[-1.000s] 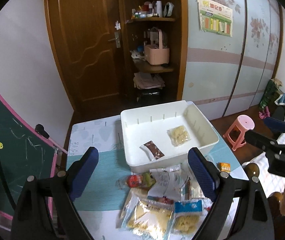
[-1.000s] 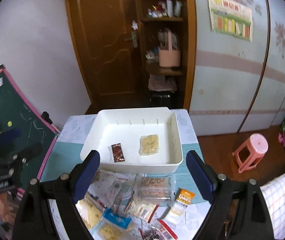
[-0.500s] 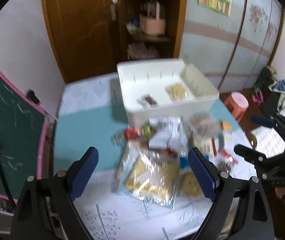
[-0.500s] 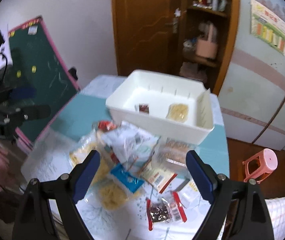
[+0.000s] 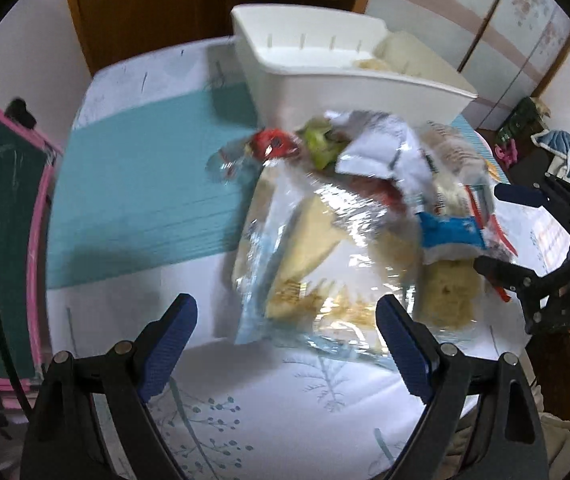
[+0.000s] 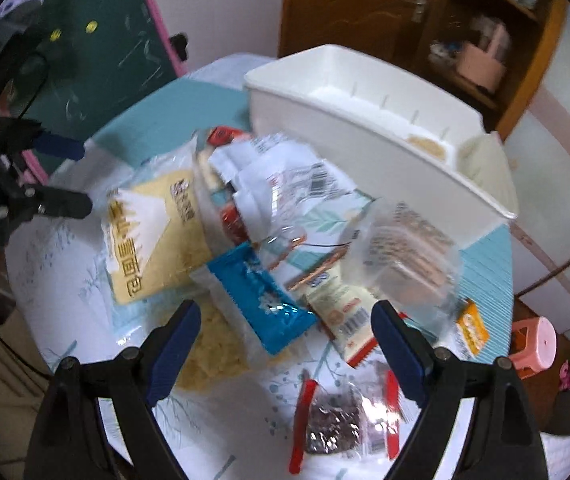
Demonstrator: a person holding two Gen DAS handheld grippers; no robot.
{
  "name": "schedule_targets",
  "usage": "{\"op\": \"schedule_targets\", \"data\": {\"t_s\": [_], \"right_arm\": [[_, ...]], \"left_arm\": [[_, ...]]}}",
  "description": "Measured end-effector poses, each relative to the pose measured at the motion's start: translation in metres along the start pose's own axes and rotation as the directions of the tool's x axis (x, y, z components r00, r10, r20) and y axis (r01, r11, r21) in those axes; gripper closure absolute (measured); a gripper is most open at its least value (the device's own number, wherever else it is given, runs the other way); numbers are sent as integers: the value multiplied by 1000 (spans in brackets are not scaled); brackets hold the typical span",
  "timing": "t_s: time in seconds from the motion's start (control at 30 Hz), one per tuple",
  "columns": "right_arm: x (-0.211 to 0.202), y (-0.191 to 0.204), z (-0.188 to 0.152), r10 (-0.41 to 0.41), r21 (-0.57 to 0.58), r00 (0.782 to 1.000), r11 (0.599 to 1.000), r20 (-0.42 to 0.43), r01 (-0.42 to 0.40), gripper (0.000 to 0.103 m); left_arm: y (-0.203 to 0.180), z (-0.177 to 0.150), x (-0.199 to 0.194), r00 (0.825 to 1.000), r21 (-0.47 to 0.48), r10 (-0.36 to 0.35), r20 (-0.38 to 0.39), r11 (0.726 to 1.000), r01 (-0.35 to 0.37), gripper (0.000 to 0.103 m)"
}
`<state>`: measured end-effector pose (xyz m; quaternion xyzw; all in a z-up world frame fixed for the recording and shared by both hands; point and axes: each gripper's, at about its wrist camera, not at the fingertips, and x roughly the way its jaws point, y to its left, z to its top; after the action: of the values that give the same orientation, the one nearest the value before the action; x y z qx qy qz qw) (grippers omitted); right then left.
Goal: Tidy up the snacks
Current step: 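Grasp the clear bread bag with the left gripper while the right grasps the blue cake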
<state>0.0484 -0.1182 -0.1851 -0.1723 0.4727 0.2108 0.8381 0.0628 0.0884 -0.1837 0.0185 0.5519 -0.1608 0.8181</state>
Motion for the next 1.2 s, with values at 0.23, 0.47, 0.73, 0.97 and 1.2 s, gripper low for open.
{"op": "schedule_targets", "data": {"t_s": [0.23, 0.47, 0.73, 0.97, 1.2], "right_arm": [[23, 12, 6, 21, -79, 999, 997, -36, -24, 17], [40, 13, 11, 91, -107, 993, 989, -79, -100, 31], [46, -1, 12, 193, -33, 975, 980, -108, -198, 66], [43, -1, 9, 171, 6, 982, 985, -79, -171, 68], [41, 4, 6, 168, 22, 984, 986, -65, -167, 69]], "left_arm": [[15, 1, 29, 996, -22, -47, -70, 999, 46, 13], [11, 8, 50, 988, -2, -99, -116, 995, 99, 13], [3, 21, 67, 978, 22, -150, -146, 988, 155, 12], [-12, 24, 66, 972, 4, -171, -160, 985, 174, 33], [-21, 22, 40, 976, -17, -179, -124, 984, 178, 66]]}}
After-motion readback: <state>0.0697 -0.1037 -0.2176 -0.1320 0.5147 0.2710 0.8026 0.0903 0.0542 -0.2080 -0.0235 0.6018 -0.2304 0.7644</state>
